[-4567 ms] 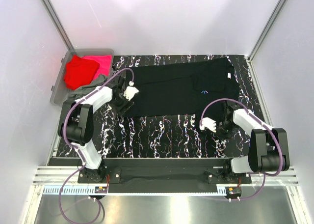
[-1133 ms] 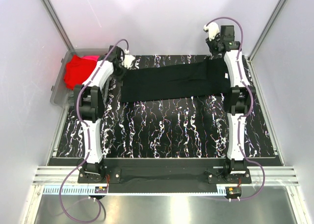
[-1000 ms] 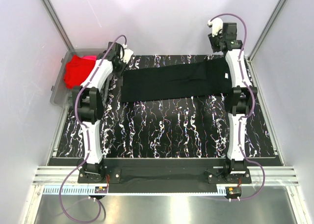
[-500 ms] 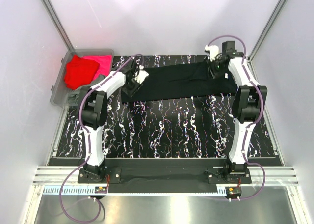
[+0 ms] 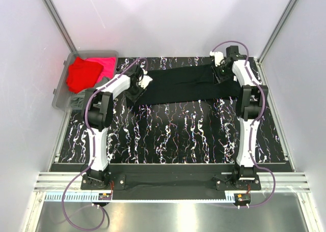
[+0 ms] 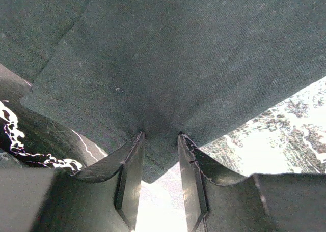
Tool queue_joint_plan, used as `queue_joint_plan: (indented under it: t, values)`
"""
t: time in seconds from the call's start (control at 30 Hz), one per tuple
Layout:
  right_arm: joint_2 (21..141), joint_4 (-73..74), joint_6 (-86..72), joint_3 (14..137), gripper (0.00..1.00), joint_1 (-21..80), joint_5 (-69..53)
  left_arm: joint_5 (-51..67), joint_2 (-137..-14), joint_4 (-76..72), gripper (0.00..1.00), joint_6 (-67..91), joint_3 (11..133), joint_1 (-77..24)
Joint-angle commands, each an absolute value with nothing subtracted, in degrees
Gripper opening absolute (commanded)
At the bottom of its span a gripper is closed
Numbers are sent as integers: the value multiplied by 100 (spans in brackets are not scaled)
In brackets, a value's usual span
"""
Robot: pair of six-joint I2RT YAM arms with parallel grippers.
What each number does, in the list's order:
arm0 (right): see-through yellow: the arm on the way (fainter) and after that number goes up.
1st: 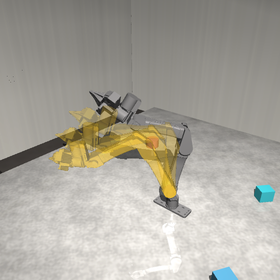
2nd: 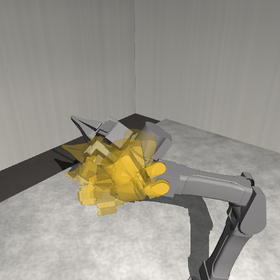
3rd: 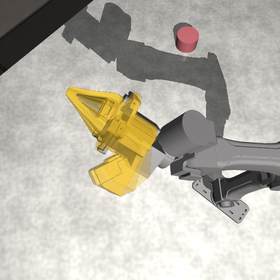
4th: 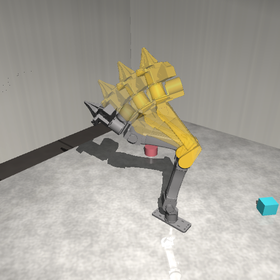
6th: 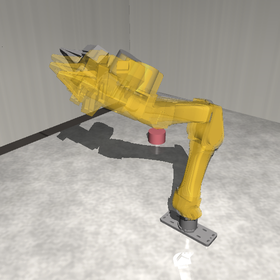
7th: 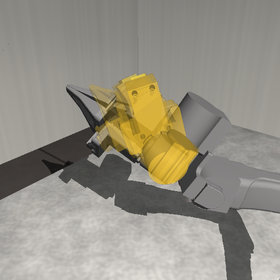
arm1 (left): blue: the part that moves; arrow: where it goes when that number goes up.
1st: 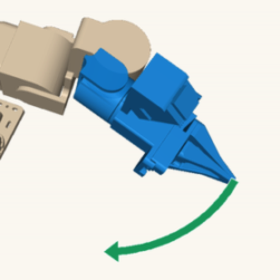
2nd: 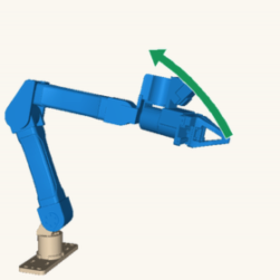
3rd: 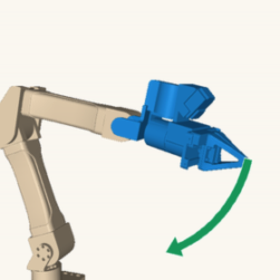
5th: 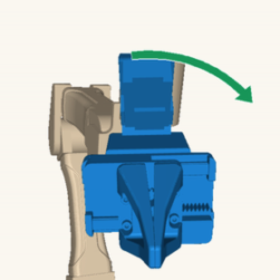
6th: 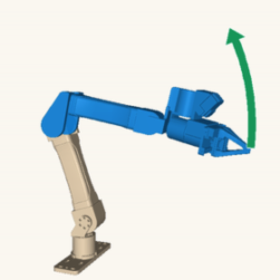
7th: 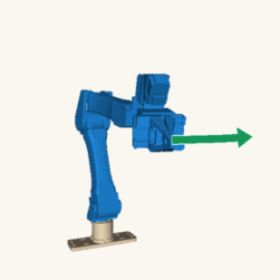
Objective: Fold and stack the t-shirts
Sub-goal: Fold the tshirt
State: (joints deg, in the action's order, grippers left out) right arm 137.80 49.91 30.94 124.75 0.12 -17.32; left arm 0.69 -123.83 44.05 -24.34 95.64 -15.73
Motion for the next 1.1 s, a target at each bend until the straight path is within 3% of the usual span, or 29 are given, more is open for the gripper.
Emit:
queue_joint_plan:
  t: [0.0,0.13,0.57,0.8,1.07]
  values:
    - [14114,5168,2980,13165,38,35,-1898,18,-12446,4359,37,-2391,9616,-1582]
    - [14651,5378,2918,13974,38,70,-1872,18,-12349,4359,37,-2443,9492,-1582]
    - [15099,5581,2637,14782,32,202,-2617,-211,-12278,4386,37,-2505,9431,-1591]
    - [15425,5432,2180,15608,34,447,-2989,-316,-12068,4386,37,-2610,9238,-1591]
    - [14687,5388,2663,14468,40,203,-2251,-378,-12075,4377,37,-2619,9158,-1591]
